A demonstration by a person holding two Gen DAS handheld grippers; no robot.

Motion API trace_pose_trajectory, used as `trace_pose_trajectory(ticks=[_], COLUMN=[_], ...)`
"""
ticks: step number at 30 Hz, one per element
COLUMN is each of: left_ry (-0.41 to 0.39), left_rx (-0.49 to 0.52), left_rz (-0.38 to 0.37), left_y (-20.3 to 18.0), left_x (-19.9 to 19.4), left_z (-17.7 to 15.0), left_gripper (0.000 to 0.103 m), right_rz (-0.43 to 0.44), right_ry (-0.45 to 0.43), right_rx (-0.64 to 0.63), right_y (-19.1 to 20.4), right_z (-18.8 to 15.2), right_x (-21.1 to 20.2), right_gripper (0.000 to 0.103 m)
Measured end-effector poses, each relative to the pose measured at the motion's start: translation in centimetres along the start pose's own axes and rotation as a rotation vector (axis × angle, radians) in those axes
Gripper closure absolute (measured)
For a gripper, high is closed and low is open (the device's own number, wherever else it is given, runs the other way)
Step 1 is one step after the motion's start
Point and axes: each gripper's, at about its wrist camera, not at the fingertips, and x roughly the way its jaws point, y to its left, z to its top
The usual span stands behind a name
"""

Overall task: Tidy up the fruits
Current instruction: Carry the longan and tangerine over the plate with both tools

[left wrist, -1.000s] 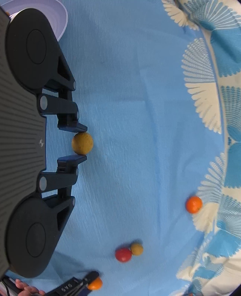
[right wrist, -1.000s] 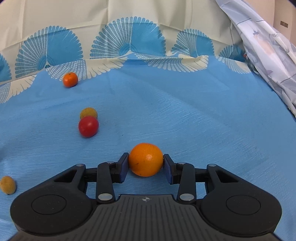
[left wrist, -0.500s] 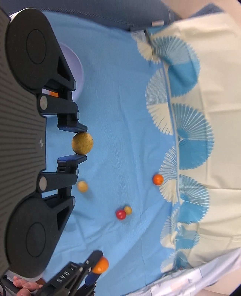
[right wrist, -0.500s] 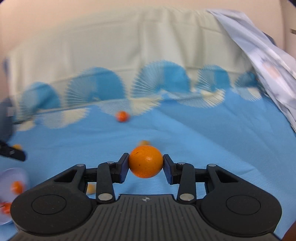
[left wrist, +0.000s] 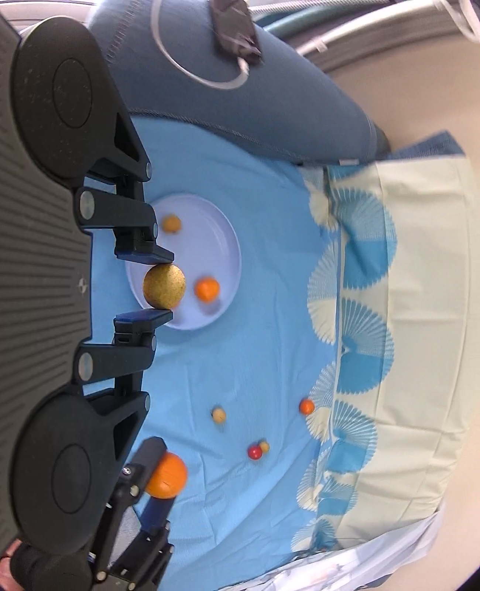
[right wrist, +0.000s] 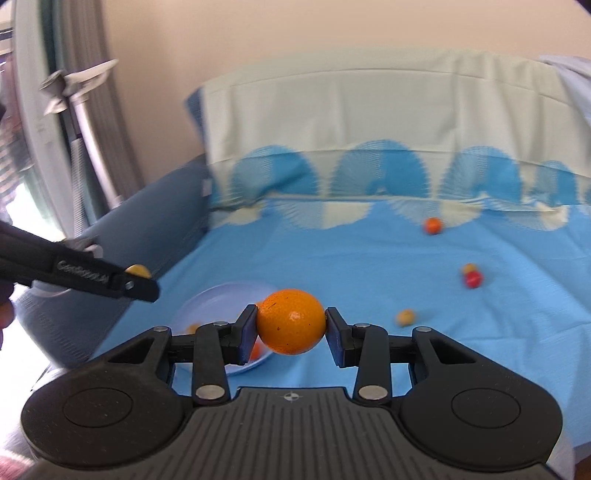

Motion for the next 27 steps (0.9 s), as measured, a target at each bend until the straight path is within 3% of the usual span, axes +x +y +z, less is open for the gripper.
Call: trace_pose_trajectory(ticks=[10,27], left_ry=[-0.052,-0.065], left_rx=[-0.066,-0.113], left_rz=[0.001,-0.017], left_y=[3.7,5.1], left_x=[-4.8,-5.0], left_z=[-4.3,-4.6], left_gripper=[0.075,0.075], right_rz=[0.046,0.025], right_ry=[0.003,0.011], right_rx=[-0.115,-0.147], right_y=[6.2,7.3], right_z=[-1.8,-1.5], right_x=[-3.4,-3.5], right_gripper=[0.062,0.062])
